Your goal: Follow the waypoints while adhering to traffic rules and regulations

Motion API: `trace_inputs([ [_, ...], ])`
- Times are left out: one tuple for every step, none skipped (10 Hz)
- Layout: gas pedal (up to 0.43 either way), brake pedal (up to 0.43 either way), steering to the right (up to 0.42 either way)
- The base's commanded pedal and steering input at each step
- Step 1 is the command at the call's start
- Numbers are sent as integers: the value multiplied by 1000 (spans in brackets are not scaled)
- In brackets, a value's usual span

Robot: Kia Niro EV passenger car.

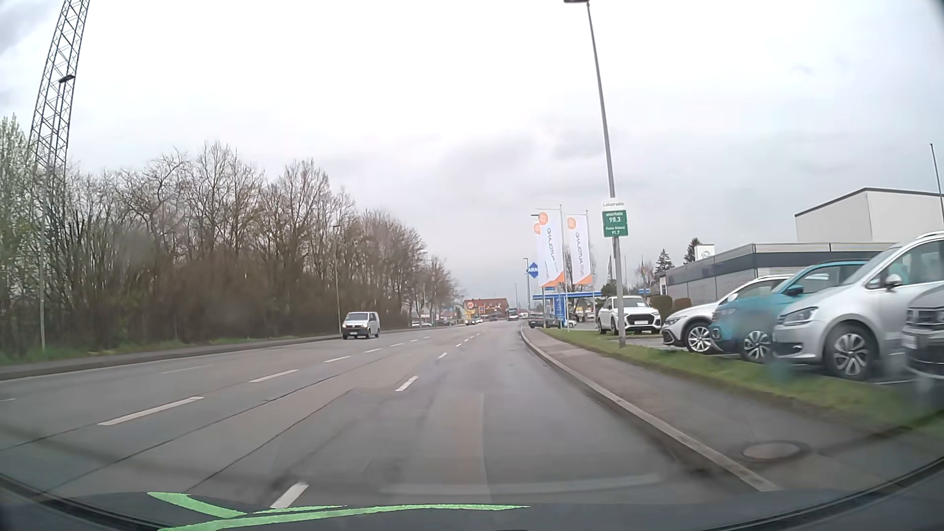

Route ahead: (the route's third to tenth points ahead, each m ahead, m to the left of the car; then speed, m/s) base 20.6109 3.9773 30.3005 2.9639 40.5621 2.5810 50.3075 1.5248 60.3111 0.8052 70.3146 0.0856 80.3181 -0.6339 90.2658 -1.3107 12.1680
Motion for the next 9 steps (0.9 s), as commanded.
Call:
trace_inputs([
  [79,0,6],
  [79,0,6],
  [98,0,6],
  [98,0,6],
  [98,0,6],
  [98,0,6],
  [98,0,6],
  [98,0,6],
  [98,0,6],
])
